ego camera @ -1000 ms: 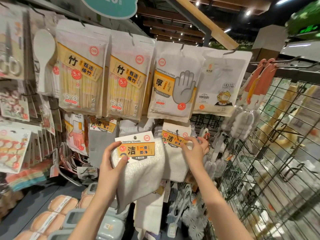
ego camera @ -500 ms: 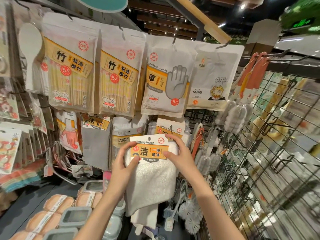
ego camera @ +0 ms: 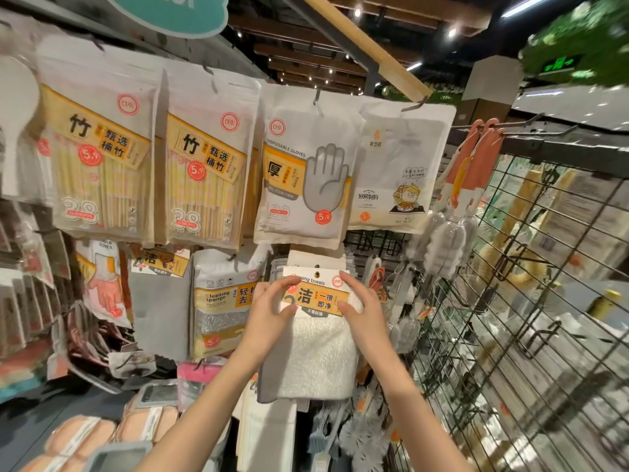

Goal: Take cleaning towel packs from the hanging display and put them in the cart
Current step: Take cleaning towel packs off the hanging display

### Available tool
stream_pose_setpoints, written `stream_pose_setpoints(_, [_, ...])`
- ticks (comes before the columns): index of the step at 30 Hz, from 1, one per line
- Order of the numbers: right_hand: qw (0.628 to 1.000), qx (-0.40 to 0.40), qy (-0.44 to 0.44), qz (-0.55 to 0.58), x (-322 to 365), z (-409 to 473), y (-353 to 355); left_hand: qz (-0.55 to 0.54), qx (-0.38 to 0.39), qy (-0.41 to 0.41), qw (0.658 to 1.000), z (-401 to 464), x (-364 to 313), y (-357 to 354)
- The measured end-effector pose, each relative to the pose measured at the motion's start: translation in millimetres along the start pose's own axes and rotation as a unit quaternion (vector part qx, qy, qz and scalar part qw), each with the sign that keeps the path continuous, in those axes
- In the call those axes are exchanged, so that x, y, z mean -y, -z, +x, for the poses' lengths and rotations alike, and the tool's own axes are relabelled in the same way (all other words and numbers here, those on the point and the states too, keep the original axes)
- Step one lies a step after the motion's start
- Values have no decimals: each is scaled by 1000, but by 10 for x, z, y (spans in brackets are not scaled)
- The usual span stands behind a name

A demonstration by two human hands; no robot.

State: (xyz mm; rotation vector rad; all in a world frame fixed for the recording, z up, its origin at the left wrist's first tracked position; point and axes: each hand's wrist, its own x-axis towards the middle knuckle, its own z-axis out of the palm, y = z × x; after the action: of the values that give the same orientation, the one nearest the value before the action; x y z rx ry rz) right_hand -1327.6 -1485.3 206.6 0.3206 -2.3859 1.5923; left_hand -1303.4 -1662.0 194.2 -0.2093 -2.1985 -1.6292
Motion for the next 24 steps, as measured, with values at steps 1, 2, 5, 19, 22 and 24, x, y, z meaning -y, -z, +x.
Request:
stream_pose_setpoints(1, [1000,-3,-4,-2,-21,36,-13,1,1,0,1000,35,21,-8])
stream_pose_setpoints(2, [1000,-6,-7,-4,-37,68,-28,3,2,2,1000,68,40,-16])
stream_pose_setpoints(5, [1000,-18,-13,-15,-101,148,-78,8,17,12,1000,161,95,-55])
stream_pose_setpoints(19, [976,-39,-16,-215,-373,486,-312,69,5,17,997,562,390,-297])
stream_pose_setpoints(22, [969,-32,-30,-242,-340,557,-283,48,16,29,998,659,421,-300])
stream_pose_setpoints(24, [967,-31,-35,-251,-327,587,-280,36,26,43,998,706,442,-307])
